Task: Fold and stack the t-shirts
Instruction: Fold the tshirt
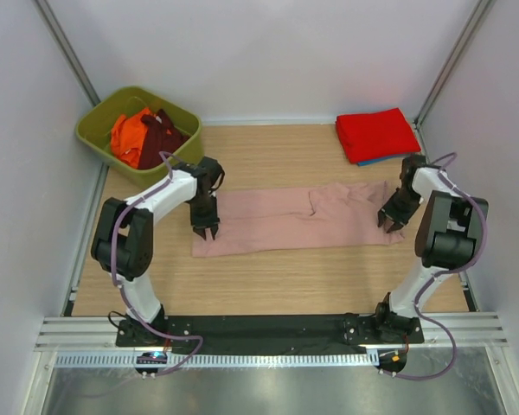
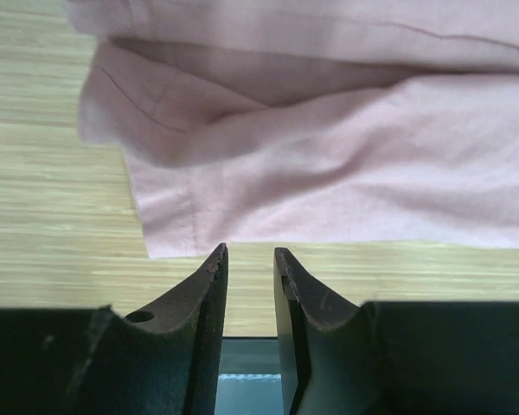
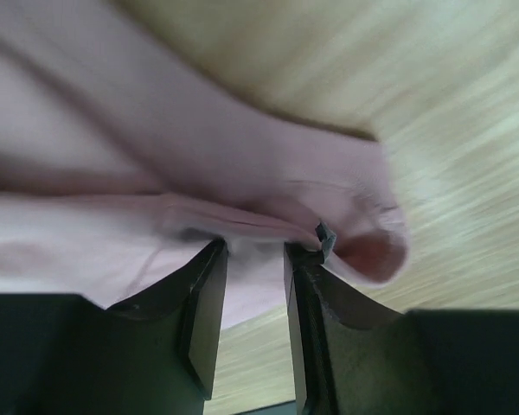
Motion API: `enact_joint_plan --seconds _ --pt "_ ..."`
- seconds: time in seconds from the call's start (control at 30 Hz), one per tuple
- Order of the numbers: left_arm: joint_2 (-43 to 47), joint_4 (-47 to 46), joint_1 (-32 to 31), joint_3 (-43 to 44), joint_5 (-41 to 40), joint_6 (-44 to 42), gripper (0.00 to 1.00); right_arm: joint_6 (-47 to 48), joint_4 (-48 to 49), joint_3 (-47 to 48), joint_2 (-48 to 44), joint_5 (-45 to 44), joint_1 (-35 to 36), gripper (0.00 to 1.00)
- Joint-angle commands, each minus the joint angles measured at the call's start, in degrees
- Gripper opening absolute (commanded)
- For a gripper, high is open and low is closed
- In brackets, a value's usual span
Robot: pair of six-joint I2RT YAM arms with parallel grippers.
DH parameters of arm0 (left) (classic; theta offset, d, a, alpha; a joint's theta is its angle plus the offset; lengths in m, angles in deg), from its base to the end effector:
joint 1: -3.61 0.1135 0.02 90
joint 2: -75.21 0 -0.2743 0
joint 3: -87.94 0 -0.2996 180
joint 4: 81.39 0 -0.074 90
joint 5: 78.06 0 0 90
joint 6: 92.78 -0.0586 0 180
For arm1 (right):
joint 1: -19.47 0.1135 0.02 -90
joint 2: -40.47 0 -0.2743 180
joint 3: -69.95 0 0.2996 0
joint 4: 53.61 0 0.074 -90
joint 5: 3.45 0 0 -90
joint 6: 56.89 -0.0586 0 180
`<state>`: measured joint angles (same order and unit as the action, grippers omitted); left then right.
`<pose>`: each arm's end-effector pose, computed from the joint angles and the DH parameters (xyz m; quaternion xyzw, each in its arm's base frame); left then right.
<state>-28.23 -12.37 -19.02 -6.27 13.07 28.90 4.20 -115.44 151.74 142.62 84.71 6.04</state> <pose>0.3475 -0.1461 0.1571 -0.0786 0.9964 -0.0220 0.0214 0.3659 -0.0893 0.1461 0.3613 0.9298 -0.0067 0.0696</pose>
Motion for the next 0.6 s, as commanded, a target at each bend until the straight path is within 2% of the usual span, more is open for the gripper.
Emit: enact_joint_plan --seconds 0.0,0.1,0.2,0.33,0.4,0.47,0.57 --pt "3.94 1.33 -0.39 0.12 1.16 1.19 0.30 -0.11 1.50 -4.49 1.21 -3.24 -3.08 0.39" --pt "6.48 0.80 -0.48 -1.46 1.86 1.28 0.30 1.04 0.98 -6.95 0.43 -6.58 -5.72 0.39" --pt "8.42 -0.43 -0.74 -1.73 4.05 0.75 0.30 2.36 0.10 -6.52 -3.43 -6.60 -5.29 0.40" --pt "9.57 -3.15 -1.62 0.11 7.13 0.84 0.30 2.36 -3.24 -0.73 -6.17 -4.58 -0.82 0.44" --pt "9.05 -4.29 -2.58 1.60 8.19 1.28 0.30 3.76 -4.03 5.42 -6.26 -4.48 3.21 0.49" --pt "8.17 -5.09 -3.47 3.98 9.24 1.28 0.31 5.95 -3.08 10.78 -4.51 -4.22 5.77 0.53" --pt "6.24 -8.42 -5.40 7.05 11.26 1.19 0.31 5.88 0.18 14.83 0.83 1.04 7.28 0.51"
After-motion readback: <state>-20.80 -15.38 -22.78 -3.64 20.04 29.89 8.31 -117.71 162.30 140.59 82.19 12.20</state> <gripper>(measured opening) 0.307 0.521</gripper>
